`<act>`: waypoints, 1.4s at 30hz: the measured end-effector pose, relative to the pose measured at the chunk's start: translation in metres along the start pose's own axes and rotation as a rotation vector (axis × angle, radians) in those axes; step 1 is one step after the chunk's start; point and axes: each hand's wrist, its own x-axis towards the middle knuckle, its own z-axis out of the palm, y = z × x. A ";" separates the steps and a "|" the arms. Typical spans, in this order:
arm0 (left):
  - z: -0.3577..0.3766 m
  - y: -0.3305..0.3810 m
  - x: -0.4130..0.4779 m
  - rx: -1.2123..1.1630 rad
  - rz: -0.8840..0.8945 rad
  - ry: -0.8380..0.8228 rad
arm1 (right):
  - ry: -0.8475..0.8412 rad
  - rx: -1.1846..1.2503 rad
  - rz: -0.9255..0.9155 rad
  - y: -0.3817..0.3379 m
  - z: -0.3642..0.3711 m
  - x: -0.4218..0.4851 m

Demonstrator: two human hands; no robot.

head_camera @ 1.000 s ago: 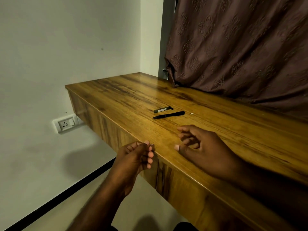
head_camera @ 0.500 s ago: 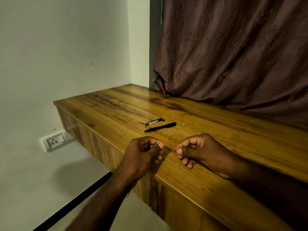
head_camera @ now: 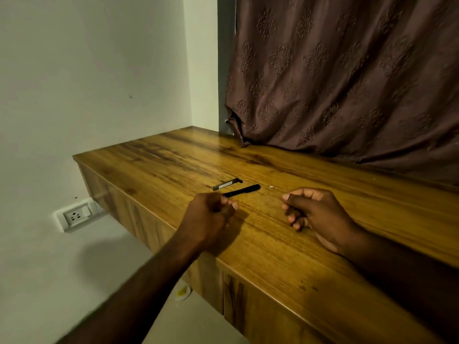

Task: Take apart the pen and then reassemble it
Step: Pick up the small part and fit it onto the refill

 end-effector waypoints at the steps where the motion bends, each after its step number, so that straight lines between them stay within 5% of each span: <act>1: 0.001 -0.003 0.013 0.142 0.099 0.066 | 0.064 0.000 -0.021 0.000 -0.005 0.009; 5: 0.015 -0.018 0.063 0.678 0.394 0.095 | 0.206 -0.043 -0.072 0.002 -0.015 0.044; 12: 0.033 -0.022 0.092 0.821 0.288 0.001 | 0.169 -0.043 -0.095 0.008 -0.017 0.062; 14: 0.032 -0.028 0.092 0.729 0.311 0.014 | 0.166 -0.006 -0.095 0.008 -0.018 0.062; 21: 0.032 -0.041 0.095 -0.196 0.181 -0.145 | 0.169 0.067 -0.138 0.010 -0.021 0.063; 25: 0.027 -0.038 0.093 -0.073 0.237 -0.152 | 0.157 0.042 -0.185 0.011 -0.019 0.060; 42: 0.030 -0.037 0.090 -0.278 0.201 -0.218 | 0.084 -0.049 -0.271 0.012 -0.014 0.056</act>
